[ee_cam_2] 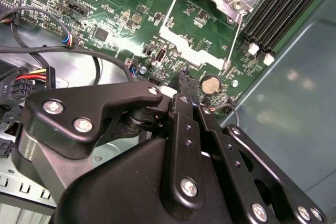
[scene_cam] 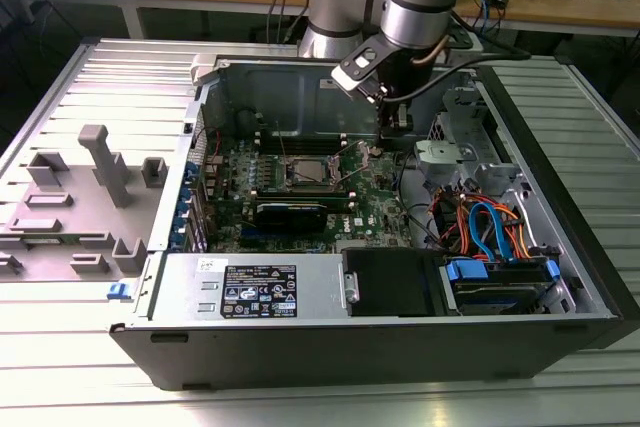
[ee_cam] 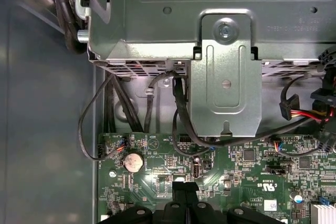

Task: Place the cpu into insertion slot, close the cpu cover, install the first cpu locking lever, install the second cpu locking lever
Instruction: 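Close the cpu cover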

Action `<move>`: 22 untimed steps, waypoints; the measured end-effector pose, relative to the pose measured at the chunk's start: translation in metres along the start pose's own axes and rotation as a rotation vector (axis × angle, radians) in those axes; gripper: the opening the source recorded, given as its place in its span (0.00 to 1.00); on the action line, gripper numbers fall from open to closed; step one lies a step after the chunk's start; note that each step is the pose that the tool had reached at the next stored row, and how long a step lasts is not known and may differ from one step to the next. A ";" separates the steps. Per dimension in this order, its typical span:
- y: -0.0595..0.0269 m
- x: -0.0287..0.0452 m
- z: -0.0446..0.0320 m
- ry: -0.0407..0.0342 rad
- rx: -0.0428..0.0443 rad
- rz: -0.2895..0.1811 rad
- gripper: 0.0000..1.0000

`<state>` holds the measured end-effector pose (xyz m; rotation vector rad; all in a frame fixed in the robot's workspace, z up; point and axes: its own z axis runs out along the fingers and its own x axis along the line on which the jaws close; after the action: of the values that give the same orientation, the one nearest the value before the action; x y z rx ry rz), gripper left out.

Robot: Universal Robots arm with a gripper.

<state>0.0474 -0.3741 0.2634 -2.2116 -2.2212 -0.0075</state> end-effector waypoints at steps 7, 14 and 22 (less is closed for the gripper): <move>0.0032 0.0014 0.0045 0.0000 -0.0001 0.000 0.11; -0.0064 0.0014 0.0203 0.0001 0.0001 0.000 0.11; -0.0153 0.0014 0.0203 0.0000 0.0013 0.000 0.11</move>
<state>0.0320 -0.3726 0.2431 -2.2109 -2.2206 -0.0061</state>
